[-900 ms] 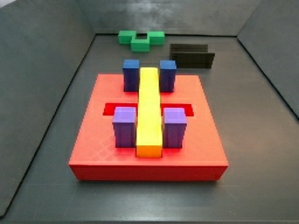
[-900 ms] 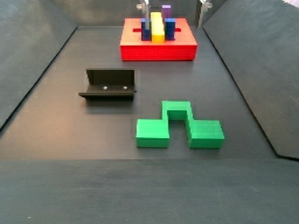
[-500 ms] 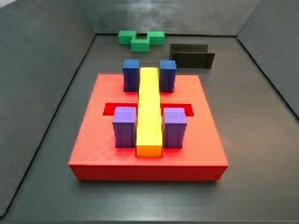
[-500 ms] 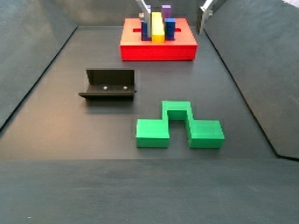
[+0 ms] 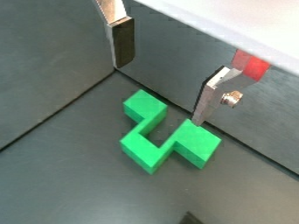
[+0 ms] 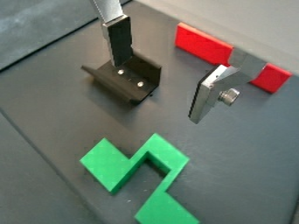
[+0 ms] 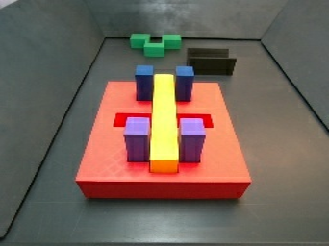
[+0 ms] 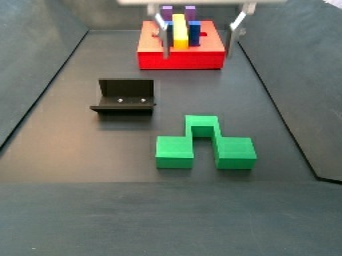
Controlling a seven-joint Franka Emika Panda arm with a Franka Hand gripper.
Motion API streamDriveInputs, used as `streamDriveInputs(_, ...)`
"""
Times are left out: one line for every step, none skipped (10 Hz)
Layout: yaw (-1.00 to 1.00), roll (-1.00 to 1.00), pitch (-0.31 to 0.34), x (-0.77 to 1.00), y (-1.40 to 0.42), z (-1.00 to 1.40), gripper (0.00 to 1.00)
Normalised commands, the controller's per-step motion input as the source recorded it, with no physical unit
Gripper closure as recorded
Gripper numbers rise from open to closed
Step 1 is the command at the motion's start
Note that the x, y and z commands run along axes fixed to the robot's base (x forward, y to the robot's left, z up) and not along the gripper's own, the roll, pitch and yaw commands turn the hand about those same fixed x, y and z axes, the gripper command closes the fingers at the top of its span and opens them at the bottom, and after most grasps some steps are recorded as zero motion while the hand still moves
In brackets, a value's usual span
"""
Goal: Pick up the green object. Move up. Place the green object on the fixture. Regrasp the green object. Move to above the board. Insert the green object.
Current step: Pick up the green object.
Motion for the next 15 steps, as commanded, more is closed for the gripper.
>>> streamDriveInputs(0.0, 0.0, -0.066, 0.13, 0.01, -0.53, 0.0)
streamDriveInputs(0.0, 0.0, -0.074, 0.11, 0.0, -0.52, 0.0)
streamDriveInputs(0.0, 0.03, -0.057, 0.11, 0.0, -0.5, 0.0)
streamDriveInputs(0.0, 0.07, -0.067, 0.07, 0.0, -0.53, 0.0)
streamDriveInputs(0.05, 0.07, -0.111, 0.0, 0.0, -0.5, 0.0)
streamDriveInputs(0.07, 0.04, -0.114, 0.0, 0.0, -0.46, 0.0)
streamDriveInputs(0.06, 0.05, -0.123, -0.01, 0.0, -0.45, 0.0)
streamDriveInputs(0.06, 0.07, -0.114, -0.03, 0.0, -0.44, 0.0)
streamDriveInputs(0.04, 0.08, -0.1, -0.07, 0.0, -0.4, 0.0)
streamDriveInputs(0.0, 0.02, -0.06, -0.03, 0.0, -0.31, 0.0)
streamDriveInputs(0.0, 0.06, -0.056, -0.08, 0.0, -0.34, 0.0)
streamDriveInputs(0.0, 0.04, -0.069, -0.22, 0.0, -0.43, 0.0)
streamDriveInputs(0.0, 0.01, -0.079, -0.35, 0.0, -0.42, 0.0)
streamDriveInputs(0.0, 0.0, -0.067, -0.33, 0.0, -0.28, 0.0)
streamDriveInputs(-0.04, 0.0, -0.044, -0.29, 0.0, -0.11, 0.0)
